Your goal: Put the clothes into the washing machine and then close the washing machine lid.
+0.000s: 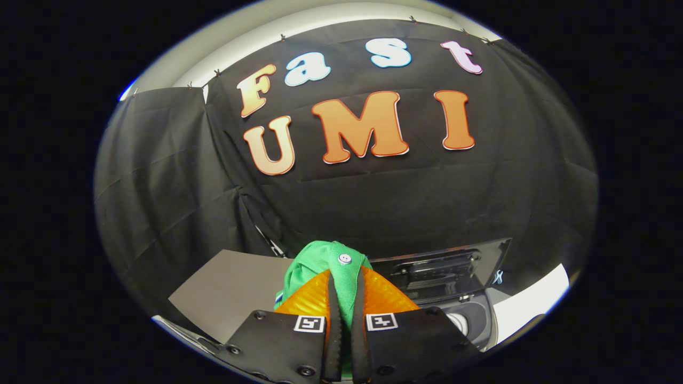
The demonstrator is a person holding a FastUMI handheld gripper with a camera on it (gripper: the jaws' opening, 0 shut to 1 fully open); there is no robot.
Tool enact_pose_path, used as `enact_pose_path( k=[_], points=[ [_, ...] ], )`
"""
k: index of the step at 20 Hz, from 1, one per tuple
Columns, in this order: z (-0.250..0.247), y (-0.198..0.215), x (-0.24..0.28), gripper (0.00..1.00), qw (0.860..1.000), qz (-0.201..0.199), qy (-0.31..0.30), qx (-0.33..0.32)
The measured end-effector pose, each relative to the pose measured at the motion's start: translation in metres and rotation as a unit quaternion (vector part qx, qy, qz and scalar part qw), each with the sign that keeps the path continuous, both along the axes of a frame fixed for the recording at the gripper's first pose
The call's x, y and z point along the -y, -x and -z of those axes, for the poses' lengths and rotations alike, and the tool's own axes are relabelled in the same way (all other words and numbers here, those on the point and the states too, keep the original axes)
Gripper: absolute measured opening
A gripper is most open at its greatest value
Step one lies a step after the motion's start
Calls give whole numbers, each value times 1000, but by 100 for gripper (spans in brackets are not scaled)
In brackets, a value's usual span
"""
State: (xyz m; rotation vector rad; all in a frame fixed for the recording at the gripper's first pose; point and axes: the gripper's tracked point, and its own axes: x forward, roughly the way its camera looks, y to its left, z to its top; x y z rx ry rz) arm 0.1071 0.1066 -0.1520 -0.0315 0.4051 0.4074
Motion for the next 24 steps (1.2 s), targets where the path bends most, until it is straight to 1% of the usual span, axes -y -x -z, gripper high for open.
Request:
enact_pose_path(
  k=[5,9,13,18,21,24],
  points=[
    [2,-21,63,15,999,29,12,-4],
    [18,-32,110,15,998,55,18,-24],
    [42,-39,145,15,996,65,34,-40],
    [99,-44,170,15,992,70,47,-89],
    [139,-49,177,15,991,57,56,-103],
    [185,-51,185,15,986,53,80,-134]
  ],
)
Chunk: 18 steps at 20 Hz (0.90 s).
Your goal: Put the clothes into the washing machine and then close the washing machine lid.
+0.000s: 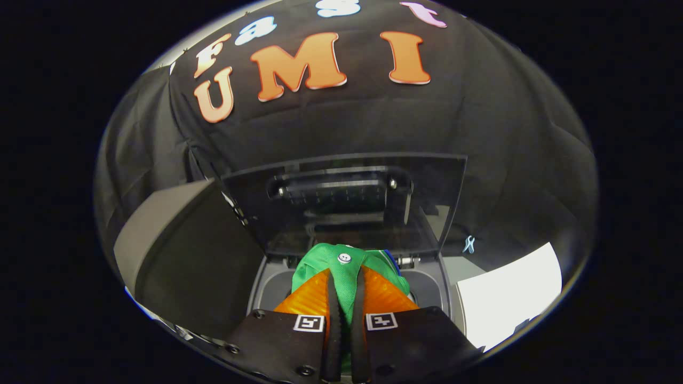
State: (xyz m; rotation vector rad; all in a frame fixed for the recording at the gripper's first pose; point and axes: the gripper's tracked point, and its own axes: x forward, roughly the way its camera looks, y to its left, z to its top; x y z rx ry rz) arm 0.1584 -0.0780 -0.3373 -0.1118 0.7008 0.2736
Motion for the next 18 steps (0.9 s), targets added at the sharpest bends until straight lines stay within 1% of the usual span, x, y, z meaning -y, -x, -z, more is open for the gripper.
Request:
enact_pose_path(
  k=[3,6,13,15,18],
  points=[
    [39,2,3,15,1000,1,-1,-29],
    [68,2,0,15,999,3,2,-49],
    [128,-4,6,15,994,22,20,-101],
    [147,-3,10,16,992,30,23,-119],
    [161,6,12,17,988,46,26,-147]
  ],
)
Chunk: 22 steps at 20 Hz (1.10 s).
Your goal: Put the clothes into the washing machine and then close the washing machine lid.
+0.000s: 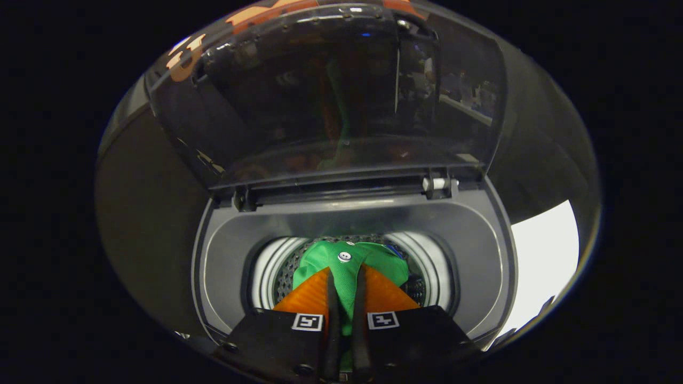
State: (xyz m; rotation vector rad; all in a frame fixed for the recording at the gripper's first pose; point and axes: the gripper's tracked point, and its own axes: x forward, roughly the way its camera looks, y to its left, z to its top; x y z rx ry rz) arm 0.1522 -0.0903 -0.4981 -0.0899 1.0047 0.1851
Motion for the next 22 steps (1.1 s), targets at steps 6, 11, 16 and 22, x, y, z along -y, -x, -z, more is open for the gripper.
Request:
enact_pose_path(
  k=[6,11,16,22],
  points=[
    [18,11,4,23,999,18,0,-33],
    [11,7,10,49,999,21,7,-23],
    [-17,2,15,100,1000,3,19,7],
    [-81,-6,28,100,998,-8,33,55]
  ],
)
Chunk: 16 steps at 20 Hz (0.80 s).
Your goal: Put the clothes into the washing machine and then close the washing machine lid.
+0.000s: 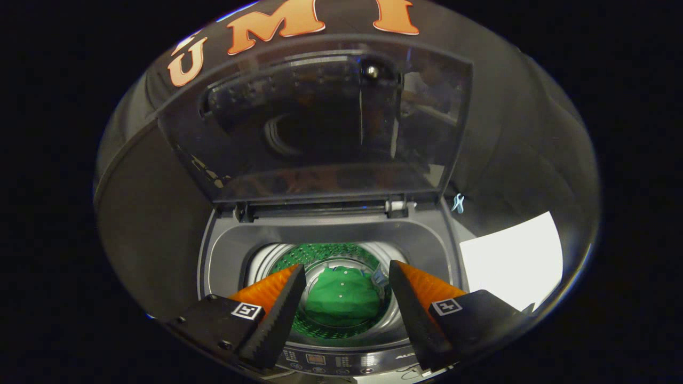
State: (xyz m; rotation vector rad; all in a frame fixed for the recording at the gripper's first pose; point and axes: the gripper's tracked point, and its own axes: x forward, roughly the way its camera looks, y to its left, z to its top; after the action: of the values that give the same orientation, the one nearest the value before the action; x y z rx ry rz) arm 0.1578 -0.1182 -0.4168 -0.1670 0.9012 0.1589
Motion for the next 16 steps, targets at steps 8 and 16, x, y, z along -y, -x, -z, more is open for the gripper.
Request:
enact_pose_path(
  k=[8,16],
  points=[
    [-133,-28,-16,99,996,-10,-24,91],
    [-229,-78,-56,99,983,-29,-39,175]
  ],
)
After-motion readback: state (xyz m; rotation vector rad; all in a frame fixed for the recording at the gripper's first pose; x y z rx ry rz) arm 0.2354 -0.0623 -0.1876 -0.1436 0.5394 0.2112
